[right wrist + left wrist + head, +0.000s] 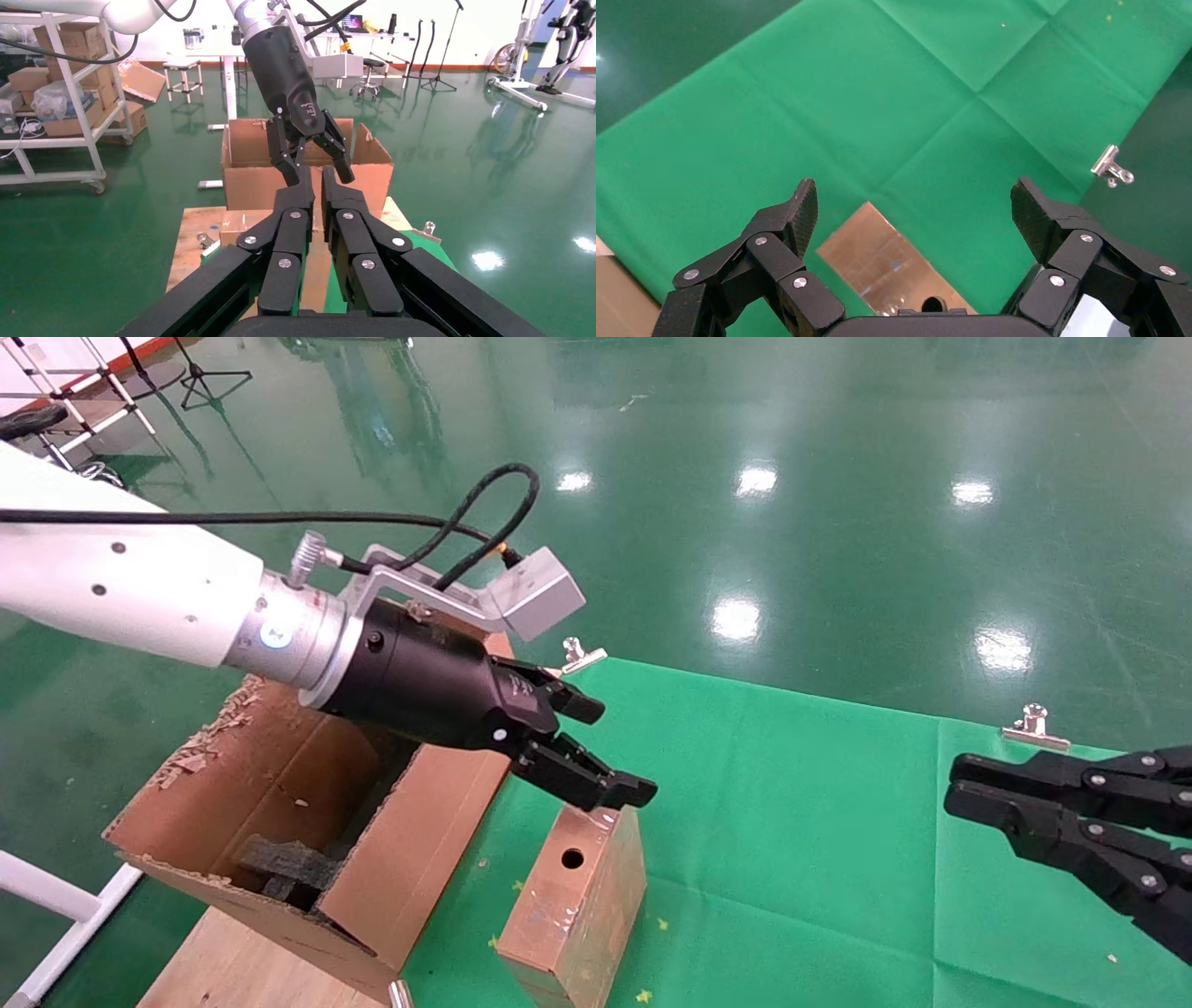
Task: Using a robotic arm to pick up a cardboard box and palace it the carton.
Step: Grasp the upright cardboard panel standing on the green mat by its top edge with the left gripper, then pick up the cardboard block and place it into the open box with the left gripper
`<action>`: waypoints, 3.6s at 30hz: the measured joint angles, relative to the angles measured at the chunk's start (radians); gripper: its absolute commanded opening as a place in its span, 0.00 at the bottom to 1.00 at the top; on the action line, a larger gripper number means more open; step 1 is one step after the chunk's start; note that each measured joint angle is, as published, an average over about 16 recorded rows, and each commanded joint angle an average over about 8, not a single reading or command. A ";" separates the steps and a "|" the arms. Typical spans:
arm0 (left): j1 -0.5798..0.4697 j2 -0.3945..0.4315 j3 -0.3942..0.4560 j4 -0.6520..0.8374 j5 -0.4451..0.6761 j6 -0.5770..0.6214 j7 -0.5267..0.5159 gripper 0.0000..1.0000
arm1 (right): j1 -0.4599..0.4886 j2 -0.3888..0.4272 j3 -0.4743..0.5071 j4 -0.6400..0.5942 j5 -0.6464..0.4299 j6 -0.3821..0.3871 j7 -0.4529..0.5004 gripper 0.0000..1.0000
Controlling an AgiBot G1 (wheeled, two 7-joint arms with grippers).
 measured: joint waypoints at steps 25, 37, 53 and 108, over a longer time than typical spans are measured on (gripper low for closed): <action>-0.288 0.150 0.382 0.030 0.131 0.048 -0.459 1.00 | 0.000 0.000 0.000 0.000 0.000 0.000 0.000 0.00; -0.359 0.203 0.611 0.027 0.040 0.033 -0.633 1.00 | 0.000 0.000 0.000 0.000 0.000 0.000 0.000 0.00; -0.363 0.277 0.756 0.042 0.041 0.007 -0.671 1.00 | 0.000 0.000 0.000 0.000 0.000 0.000 0.000 0.00; -0.474 0.147 0.715 0.057 0.030 -0.005 -0.550 0.00 | 0.000 0.000 0.000 0.000 0.000 0.000 0.000 1.00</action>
